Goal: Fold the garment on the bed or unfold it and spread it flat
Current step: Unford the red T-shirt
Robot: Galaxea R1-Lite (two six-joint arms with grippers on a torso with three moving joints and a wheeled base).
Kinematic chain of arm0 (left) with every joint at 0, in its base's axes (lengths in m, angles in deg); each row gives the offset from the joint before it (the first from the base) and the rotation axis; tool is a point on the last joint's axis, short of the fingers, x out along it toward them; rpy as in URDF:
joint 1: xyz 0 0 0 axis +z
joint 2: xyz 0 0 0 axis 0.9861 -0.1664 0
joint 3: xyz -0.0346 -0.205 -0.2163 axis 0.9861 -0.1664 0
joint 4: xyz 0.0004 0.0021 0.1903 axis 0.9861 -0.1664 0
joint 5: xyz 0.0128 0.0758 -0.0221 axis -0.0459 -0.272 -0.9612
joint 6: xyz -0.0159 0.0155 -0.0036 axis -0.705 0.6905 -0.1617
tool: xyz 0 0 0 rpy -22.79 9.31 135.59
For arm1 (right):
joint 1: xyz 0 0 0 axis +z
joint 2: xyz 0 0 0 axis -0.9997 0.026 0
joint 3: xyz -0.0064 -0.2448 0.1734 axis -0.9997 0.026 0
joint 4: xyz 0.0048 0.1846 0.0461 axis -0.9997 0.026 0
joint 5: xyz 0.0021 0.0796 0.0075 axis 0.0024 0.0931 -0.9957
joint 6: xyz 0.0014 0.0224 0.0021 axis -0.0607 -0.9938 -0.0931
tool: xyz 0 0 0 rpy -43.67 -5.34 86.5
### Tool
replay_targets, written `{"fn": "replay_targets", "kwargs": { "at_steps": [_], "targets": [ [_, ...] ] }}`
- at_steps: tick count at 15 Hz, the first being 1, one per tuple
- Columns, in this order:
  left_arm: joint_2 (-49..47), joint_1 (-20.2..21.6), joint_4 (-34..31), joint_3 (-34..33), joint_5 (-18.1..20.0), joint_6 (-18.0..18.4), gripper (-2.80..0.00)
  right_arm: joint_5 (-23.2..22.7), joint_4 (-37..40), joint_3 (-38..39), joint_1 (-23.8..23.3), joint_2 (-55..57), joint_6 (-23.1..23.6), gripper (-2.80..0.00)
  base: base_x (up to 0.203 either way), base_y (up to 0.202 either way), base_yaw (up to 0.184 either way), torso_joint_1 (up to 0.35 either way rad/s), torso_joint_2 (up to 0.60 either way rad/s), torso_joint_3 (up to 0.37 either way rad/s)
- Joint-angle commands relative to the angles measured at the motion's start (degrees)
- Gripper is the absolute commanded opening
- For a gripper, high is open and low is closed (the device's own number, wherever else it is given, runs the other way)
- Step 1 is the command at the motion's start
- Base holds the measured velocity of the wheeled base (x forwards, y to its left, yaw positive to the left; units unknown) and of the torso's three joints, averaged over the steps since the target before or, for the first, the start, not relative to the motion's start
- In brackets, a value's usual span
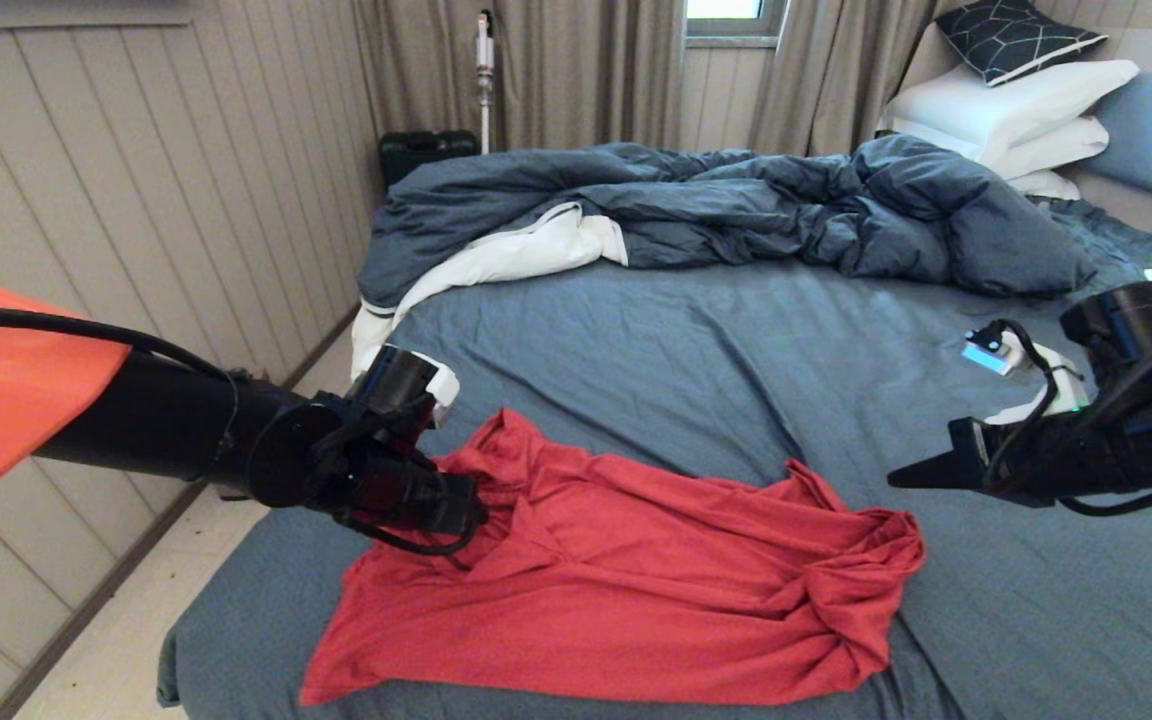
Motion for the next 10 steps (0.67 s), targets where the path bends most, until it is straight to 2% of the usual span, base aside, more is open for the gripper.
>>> {"fn": "replay_targets", "kwargs": {
  "at_steps": [1, 7, 10],
  "targets": [
    [0.2, 0.0, 0.1, 0.0, 0.0, -0.1, -2.8, -0.1, 0.1, 0.0, 0.0, 0.3, 0.0, -2.8, 0.0, 0.0, 0.0, 0.0, 0.0, 0.0],
    [2.4, -0.6, 0.0, -1.2, -0.4, -0.1, -2.8, -0.1, 0.1, 0.0, 0.0, 0.6, 0.0, -2.8, 0.0, 0.0, 0.0, 0.0, 0.0, 0.0],
    [5.9, -2.5, -0.4, -3.2, -3.5, -0.1, -2.8, -0.2, 0.0, 0.0, 0.0, 0.5, 0.0, -2.8, 0.0, 0.0, 0.0, 0.0, 0.0, 0.0]
  ]
}}
